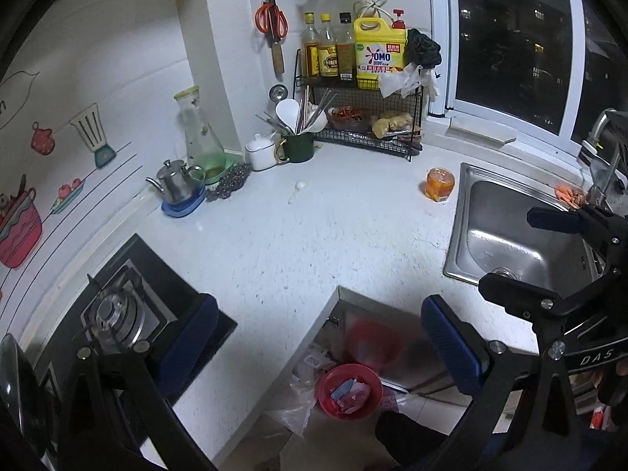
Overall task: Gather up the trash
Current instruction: 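Raise both tools back up toward the white spoon and orange lid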
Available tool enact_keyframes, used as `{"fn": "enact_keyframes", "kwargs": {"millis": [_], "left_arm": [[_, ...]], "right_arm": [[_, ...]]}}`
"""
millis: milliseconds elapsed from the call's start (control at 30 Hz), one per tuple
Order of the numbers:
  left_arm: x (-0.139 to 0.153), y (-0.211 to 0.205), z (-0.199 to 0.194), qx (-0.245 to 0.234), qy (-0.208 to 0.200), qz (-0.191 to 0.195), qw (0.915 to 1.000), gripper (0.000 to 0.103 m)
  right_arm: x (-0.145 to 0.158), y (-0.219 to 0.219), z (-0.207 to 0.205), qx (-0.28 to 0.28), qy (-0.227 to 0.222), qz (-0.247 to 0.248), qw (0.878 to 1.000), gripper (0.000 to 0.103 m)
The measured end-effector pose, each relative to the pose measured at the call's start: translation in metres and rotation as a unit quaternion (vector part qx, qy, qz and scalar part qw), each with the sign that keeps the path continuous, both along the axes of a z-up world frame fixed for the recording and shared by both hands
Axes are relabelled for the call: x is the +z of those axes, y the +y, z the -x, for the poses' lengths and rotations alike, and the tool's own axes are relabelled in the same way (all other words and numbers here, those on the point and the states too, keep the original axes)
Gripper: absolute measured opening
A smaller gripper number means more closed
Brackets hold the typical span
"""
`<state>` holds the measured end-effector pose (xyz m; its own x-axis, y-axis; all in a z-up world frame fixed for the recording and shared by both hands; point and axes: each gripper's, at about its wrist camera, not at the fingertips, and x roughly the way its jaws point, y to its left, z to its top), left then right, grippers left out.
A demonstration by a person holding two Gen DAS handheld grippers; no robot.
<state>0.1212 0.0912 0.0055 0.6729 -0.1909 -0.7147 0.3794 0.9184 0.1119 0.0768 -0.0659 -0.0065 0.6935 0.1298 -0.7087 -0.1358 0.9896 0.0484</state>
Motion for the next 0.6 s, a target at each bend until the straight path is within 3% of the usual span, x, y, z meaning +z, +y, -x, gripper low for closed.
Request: {"fn": "enact_keyframes", "kwargs": {"millis": [600], "left_arm": [[-0.033, -0.055, -0.163, -0.003, 0.05, -0.001, 0.9987, 0.103]], "right_arm": [[-0.026, -0.063, -0.138, -0.019, 0.052, -0.031, 0.998, 0.102]]}}
